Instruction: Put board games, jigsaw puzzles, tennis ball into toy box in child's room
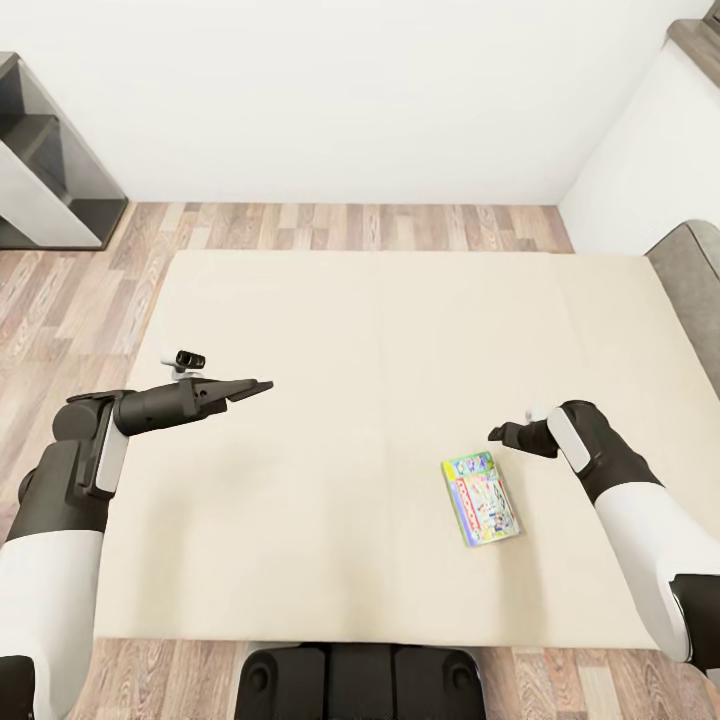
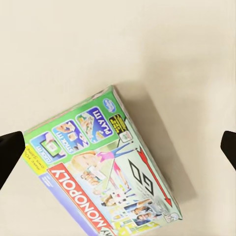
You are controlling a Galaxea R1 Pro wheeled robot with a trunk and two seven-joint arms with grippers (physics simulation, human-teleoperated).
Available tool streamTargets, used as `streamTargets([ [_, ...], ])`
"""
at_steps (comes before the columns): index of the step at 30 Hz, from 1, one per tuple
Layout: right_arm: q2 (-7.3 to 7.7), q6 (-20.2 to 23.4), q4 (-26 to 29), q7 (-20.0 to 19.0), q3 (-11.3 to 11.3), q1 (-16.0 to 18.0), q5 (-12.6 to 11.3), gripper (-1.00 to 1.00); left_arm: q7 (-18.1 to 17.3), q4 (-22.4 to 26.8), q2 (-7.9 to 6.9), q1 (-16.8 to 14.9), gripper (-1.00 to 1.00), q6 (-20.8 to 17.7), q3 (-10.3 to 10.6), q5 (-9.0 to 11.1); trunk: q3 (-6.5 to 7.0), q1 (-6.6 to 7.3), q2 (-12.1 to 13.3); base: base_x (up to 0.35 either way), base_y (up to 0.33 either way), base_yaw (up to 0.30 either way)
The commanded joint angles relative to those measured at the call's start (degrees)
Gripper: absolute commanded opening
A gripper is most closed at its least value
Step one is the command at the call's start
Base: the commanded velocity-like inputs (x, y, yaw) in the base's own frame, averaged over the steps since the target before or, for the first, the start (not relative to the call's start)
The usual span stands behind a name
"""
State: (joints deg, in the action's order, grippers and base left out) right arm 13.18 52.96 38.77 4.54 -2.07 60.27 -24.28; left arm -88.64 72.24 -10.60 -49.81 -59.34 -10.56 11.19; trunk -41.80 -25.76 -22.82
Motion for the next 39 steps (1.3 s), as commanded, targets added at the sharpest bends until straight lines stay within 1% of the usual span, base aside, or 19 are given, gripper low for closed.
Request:
streamTargets([
  [1,0.06,0.2,0.1,0.5,-0.2,0.0,-0.6,1.0,-0.2,0.0,-0.02,0.0,1.0,-0.6,0.0,0.0,-0.17,-0.03,-0.1,0.0,0.0,0.0],
  [12,0.03,0.2,0.1,0.3,-0.2,0.0,-0.7,1.0,-0.2,0.0,-0.16,0.0,1.0,-0.6,-0.1,0.1,-1.2,-0.03,-0.1,0.0,0.0,0.0],
  [16,0.07,0.2,0.2,-0.7,-0.2,0.0,-0.6,1.0,-0.2,0.1,-0.21,0.0,1.0,-0.6,-0.2,0.1,-1.58,-0.03,-0.1,0.0,0.0,0.0],
  [22,0.09,0.2,0.3,-3.4,-0.2,0.3,-0.6,1.0,-0.3,0.1,-0.21,0.0,1.0,-0.6,-0.2,0.1,-2.15,-0.03,-0.1,0.0,0.0,0.0],
  [27,0.09,0.2,0.4,-4.4,-0.3,0.4,-0.6,1.0,-0.3,0.1,-0.21,0.0,1.0,-0.6,-0.2,0.1,-2.62,-0.03,-0.1,0.0,0.0,0.0],
  [39,0.09,0.2,0.4,-5.1,-0.3,0.5,-0.5,1.0,-0.3,0.3,-0.21,0.0,1.0,-0.5,-0.2,0.1,-3.76,-0.03,-0.1,0.0,0.0,0.0],
])
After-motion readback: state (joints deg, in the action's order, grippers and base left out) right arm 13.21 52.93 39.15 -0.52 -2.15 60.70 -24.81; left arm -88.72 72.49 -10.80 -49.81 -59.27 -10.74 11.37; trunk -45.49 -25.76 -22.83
